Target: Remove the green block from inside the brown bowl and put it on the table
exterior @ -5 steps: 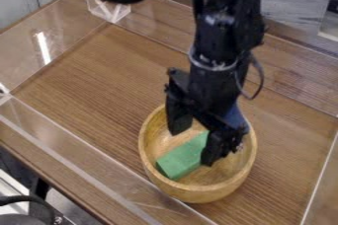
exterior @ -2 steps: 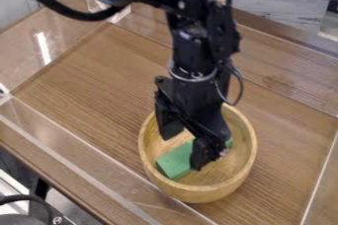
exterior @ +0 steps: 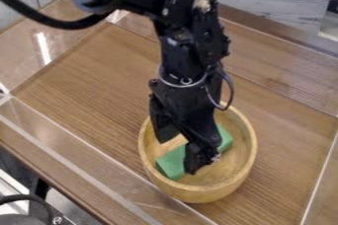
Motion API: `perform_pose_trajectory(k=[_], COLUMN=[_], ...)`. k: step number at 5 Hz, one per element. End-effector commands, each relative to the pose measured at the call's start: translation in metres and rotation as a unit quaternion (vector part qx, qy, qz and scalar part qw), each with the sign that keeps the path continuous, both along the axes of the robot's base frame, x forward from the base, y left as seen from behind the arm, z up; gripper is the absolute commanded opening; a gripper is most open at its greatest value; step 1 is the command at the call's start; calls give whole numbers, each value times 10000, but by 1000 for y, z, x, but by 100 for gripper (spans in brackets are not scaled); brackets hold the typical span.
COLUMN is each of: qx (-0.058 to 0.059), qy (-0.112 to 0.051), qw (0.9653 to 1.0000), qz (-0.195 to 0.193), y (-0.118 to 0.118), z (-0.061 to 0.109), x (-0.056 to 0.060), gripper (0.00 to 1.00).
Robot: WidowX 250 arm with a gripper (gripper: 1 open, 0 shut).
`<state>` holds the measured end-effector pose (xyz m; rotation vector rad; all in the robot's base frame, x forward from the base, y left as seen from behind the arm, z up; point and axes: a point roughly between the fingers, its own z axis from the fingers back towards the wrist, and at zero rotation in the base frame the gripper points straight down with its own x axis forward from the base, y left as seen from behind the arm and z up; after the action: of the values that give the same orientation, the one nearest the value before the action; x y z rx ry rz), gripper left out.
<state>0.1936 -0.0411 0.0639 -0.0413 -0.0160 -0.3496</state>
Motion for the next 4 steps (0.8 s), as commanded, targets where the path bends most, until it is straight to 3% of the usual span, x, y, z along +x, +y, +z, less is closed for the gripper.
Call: perform_pose_trajectory(k=[1,2,4], qx=[-50,-59,-118], qy=[-260,-299,-360], qw=[9996,9993,9993], qz=[116,220,-77], y=[-7,-15,6], z=[9,10,8], x=[6,7,9], gripper=[100,100,100])
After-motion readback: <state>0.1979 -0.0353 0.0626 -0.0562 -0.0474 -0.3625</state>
